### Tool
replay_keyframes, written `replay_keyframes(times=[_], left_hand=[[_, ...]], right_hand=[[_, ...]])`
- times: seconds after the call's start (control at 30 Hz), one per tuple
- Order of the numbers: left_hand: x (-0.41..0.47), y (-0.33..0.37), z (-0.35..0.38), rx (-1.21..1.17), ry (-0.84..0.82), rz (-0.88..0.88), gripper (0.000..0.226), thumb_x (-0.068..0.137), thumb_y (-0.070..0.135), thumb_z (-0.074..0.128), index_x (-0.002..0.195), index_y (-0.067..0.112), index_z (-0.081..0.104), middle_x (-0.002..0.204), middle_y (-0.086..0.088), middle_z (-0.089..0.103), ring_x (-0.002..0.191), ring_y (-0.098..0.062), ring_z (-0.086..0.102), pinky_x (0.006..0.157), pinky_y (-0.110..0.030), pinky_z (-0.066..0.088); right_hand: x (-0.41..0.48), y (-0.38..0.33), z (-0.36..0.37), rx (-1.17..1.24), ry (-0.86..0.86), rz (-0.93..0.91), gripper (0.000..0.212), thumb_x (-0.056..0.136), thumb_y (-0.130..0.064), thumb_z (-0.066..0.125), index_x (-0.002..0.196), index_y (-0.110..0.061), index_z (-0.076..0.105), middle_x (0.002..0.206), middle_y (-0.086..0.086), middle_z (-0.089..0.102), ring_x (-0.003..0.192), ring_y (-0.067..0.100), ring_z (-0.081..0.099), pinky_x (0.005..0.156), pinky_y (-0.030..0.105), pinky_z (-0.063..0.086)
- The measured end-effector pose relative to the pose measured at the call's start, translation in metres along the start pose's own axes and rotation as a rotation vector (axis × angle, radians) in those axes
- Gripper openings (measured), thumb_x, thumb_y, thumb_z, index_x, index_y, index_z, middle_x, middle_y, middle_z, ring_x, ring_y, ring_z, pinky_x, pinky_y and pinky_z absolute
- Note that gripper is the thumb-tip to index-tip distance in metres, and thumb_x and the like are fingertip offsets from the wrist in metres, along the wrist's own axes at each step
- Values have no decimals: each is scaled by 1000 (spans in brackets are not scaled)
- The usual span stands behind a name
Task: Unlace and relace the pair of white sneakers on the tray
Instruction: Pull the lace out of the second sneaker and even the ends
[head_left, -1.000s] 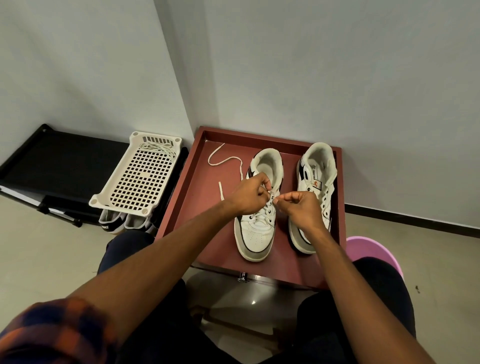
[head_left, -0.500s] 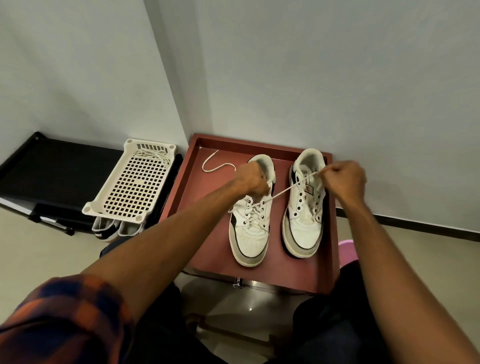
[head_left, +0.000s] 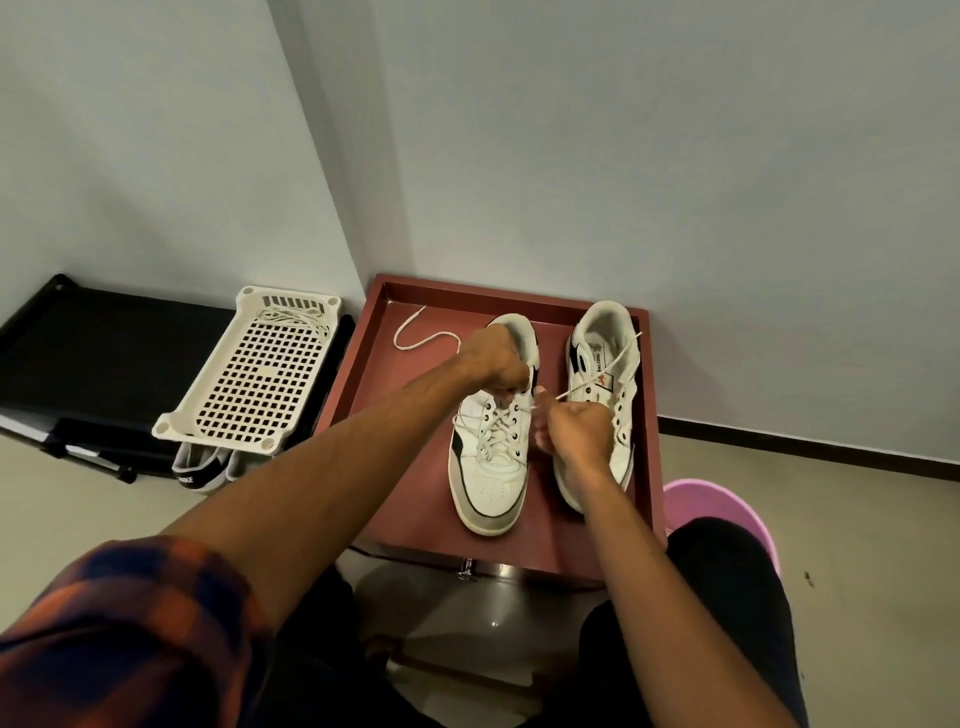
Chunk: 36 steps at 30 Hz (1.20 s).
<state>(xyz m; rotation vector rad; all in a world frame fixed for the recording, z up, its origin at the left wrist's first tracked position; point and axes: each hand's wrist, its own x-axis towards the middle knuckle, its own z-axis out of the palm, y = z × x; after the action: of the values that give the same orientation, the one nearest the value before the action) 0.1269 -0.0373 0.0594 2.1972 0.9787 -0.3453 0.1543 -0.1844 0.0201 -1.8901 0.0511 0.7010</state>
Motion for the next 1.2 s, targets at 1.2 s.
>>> replay_keyframes(times=[1.2], left_hand=[[-9,0,-3,97,70,9,14,79,21,71,81,10,78,73,0,76,61,-6,64,56,-21,48]], right_hand=[[17,-3,21,222,-4,14,26,88,-15,78,65,-7,69,57,9,66,45,14,56,49,24,48]])
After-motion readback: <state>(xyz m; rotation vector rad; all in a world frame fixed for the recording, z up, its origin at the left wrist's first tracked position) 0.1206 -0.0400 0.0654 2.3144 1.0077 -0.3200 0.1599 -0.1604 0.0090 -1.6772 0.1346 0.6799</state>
